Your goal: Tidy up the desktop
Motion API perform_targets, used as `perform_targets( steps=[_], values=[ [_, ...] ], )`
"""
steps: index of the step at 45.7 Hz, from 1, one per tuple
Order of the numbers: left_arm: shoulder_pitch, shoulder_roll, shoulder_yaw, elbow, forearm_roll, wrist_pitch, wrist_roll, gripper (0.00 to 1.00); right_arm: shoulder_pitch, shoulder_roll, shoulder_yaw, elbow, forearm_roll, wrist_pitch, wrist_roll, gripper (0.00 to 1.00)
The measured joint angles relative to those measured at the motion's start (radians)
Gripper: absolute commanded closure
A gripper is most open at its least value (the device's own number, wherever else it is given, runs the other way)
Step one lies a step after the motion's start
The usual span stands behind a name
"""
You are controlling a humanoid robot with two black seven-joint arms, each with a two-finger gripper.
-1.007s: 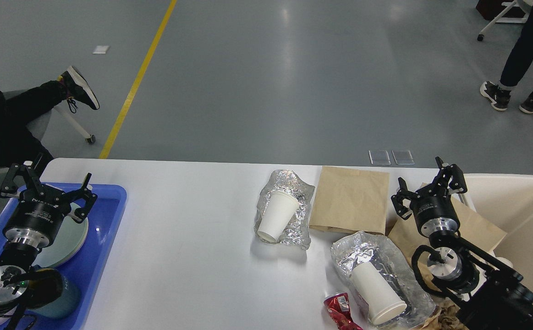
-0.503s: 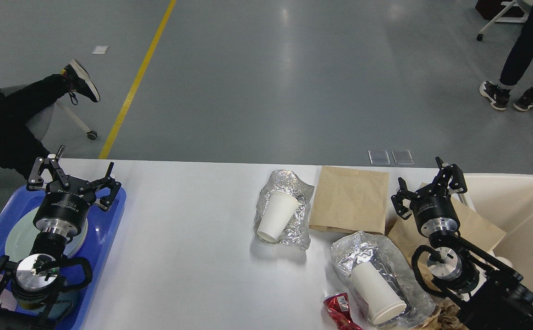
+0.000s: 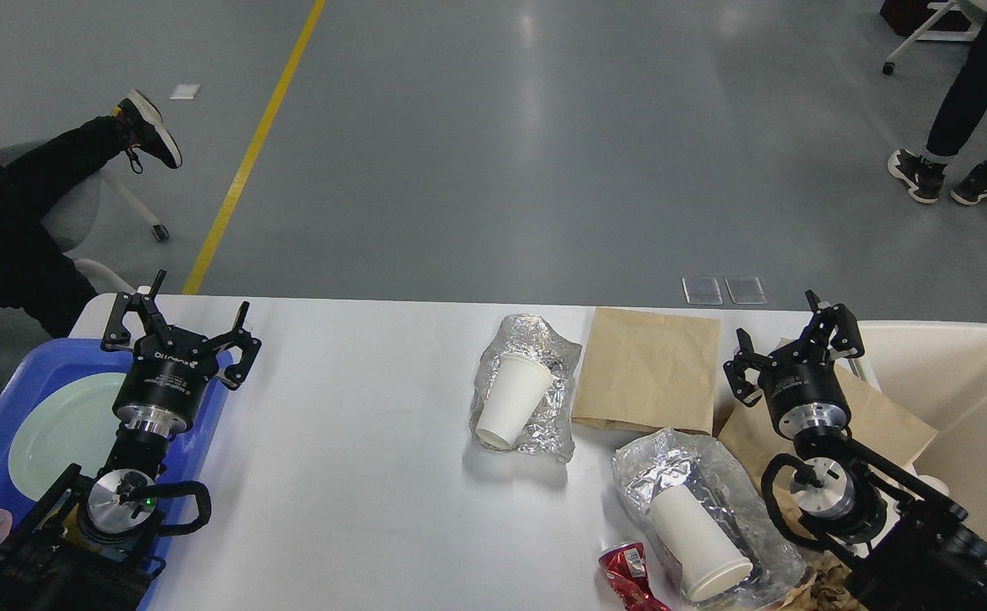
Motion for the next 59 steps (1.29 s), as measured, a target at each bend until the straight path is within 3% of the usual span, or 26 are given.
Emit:
perform_targets(
  steps=[59],
  values=[
    [-0.005,0.001,0.005,0.012,-0.014,-0.013,-0.003,0.01,0.000,-0.002,-0.002,0.000,0.000,0.000,0.000,0.00]
  ],
)
